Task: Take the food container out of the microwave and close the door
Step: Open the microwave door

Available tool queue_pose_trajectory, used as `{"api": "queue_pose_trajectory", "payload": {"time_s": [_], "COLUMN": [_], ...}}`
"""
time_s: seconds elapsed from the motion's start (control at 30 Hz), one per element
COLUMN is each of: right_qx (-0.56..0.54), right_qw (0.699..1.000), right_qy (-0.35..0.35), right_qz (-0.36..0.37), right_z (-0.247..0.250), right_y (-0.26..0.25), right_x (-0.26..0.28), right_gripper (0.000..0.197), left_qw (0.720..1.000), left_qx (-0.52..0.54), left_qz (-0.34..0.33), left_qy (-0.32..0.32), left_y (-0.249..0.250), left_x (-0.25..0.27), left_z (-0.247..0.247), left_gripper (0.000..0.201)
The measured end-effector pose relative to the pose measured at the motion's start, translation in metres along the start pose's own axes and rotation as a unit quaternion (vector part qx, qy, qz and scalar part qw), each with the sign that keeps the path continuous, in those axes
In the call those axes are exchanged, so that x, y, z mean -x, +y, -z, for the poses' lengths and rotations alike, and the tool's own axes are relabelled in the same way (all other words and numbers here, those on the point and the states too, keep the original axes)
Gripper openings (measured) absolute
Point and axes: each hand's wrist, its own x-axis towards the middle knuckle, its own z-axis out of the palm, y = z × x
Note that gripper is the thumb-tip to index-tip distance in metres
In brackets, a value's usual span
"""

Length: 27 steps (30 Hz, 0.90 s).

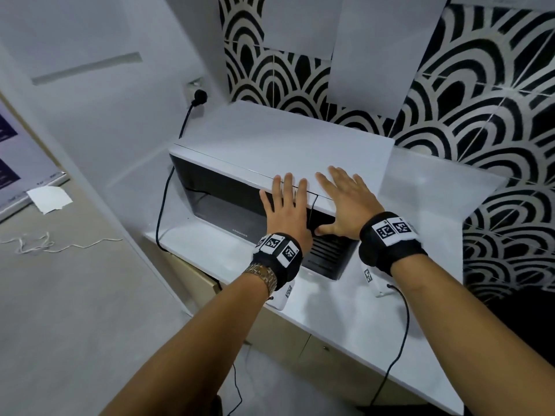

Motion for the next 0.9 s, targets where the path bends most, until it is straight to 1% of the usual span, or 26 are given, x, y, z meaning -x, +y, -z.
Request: {"api": "queue_pose_trajectory", "payload": {"time_s": [0.3,0.73,0.83,0.9], "right_qx": [-0.002,-0.012,-0.011,-0.012], "right_qw": [1.0,1.0,1.0,1.0], "right_qy": [0.002,0.008,0.013,0.009], "right_qz": [-0.003,-0.004,-0.001,-0.002], "right_z": [0.0,-0.002,-0.003,-0.003], "right_y": [-0.001,0.0,0.001,0.002], "right_x": [0.0,0.0,-0.001,-0.001], "right_gripper": [0.122,0.122,0.121,0.122], "left_qw": [1.0,0.999,0.999,0.995], "left_qx": [-0.003,0.034,0.04,0.066], "left_qz": [0.003,0.002,0.01,0.02], "left_qy": [0.007,0.024,0.036,0.066], "left_y": [-0.001,0.001,0.002,-0.008], "left_x": [-0.001,0.002,0.01,0.03], "left_z": [-0.003,0.001,0.002,0.002], "left_gripper": [0.109,0.103,0.095,0.089]}}
